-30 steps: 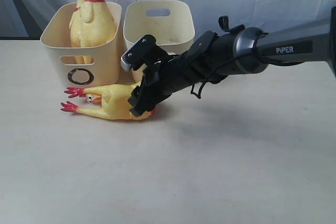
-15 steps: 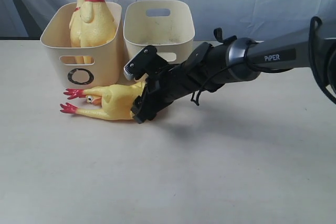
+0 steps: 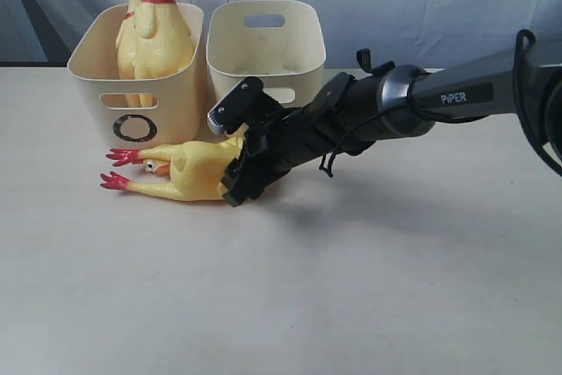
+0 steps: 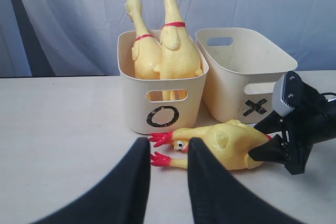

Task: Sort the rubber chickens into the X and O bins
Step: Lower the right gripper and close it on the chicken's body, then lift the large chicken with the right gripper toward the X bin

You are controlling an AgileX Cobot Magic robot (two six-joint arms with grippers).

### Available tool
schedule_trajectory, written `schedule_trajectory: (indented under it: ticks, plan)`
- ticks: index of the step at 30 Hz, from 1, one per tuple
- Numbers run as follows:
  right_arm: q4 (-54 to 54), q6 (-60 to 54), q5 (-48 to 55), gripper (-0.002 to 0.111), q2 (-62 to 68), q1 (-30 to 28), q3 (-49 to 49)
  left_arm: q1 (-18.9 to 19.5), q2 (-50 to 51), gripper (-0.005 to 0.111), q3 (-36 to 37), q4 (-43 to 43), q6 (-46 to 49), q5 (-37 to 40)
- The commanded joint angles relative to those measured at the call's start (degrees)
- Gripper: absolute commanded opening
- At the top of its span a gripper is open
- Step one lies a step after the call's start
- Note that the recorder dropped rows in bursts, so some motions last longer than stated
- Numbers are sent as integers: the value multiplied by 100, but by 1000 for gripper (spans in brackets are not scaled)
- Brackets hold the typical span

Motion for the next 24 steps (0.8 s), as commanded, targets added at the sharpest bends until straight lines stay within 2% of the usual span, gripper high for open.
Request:
schedule_trajectory:
  ticks: [1, 4, 11, 24]
  plan:
    - [4, -47, 241, 40, -4, -6, -32, -3, -27, 25, 17, 41, 5, 17]
    - [4, -47, 378, 25, -4, -6, -32, -3, -27, 25, 17, 41, 5, 17]
    - [-77, -47, 662, 0, -4, -6, -32, -3, -27, 25, 17, 41, 5, 31]
    - [-277, -53, 1666, -1, -321, -6, -32, -3, -27, 25, 17, 41, 5, 31]
